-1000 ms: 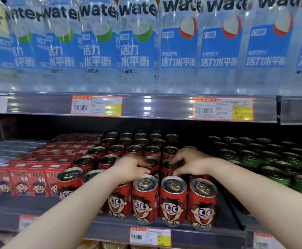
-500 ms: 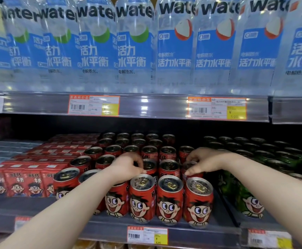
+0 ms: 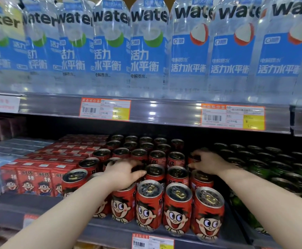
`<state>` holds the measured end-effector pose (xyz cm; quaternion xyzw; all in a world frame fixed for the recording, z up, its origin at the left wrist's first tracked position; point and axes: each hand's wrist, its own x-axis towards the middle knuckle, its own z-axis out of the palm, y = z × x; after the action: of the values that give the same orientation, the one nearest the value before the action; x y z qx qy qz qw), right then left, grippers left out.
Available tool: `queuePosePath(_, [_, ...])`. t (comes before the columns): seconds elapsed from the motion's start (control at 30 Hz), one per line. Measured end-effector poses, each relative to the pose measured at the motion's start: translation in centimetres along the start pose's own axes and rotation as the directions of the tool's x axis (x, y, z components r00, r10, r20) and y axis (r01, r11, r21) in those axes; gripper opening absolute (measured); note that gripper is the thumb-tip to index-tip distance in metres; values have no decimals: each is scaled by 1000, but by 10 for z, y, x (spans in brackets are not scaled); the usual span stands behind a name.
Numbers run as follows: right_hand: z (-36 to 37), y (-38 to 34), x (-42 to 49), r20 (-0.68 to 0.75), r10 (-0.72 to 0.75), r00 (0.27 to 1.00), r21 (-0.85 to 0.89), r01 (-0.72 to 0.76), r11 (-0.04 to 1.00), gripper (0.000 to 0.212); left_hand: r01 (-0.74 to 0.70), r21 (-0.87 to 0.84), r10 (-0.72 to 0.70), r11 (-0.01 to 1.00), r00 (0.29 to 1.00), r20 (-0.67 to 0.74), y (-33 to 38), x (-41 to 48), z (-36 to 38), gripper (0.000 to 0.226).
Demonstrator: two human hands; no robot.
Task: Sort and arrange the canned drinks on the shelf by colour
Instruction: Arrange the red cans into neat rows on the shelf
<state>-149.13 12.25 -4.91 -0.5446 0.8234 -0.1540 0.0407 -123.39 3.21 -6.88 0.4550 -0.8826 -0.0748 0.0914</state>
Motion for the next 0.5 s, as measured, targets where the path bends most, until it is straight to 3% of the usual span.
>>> queuePosePath(0.2, [10,2,15,-31,30,999,56,-28,998,43,1,30,-1,1000,1000,7,4,-3,2,56])
queuePosePath(0.5, [1,8,21,18,-19,1000,-12,19,1000,23,-14,30,15,999,1000,-7,1,-2,4,55])
